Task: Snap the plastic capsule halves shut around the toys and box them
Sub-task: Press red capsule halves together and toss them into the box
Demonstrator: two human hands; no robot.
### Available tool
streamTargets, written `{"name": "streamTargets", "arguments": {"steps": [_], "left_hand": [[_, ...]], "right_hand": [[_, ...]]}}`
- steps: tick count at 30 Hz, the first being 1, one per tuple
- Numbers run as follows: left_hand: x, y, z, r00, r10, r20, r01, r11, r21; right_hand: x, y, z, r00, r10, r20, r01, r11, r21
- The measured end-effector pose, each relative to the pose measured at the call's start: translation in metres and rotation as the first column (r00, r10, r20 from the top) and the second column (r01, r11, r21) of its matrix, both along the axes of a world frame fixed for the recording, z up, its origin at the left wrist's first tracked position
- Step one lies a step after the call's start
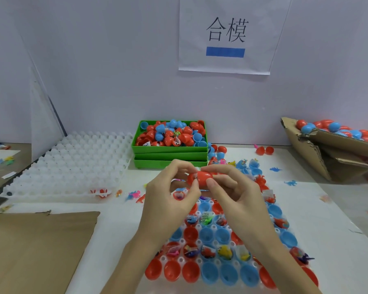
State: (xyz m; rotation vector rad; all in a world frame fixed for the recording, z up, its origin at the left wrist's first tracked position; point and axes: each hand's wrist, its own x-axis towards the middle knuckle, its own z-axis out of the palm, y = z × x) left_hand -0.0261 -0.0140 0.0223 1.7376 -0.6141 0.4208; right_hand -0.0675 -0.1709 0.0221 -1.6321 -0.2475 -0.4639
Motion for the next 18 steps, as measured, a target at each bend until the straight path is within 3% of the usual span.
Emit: {"name": "streamTargets", "arguments": {"steps": [5, 12, 18], "left_hand": [[-0.002, -0.002, -0.001, 0.998, 0.065, 0.017, -0.064, 0.998, -0.013], [0.001, 0.003, 0.002, 0.997, 0.067, 0.044, -0.070, 0.996, 0.060], [0.006, 0.009, 0.003, 0.995, -0.011, -0.104, 0.017, 0.998, 0.057]], "right_hand": [[0.000, 0.004, -0.003, 1.000, -0.009, -0.022, 0.010, 0.997, 0.075], [-0.001, 0.005, -0.004, 1.000, -0.012, -0.004, 0.013, 0.999, 0.039], [-0.001, 0.007, -0.007, 1.000, -0.023, -0.015, 0.022, 1.000, -0.005]]}}
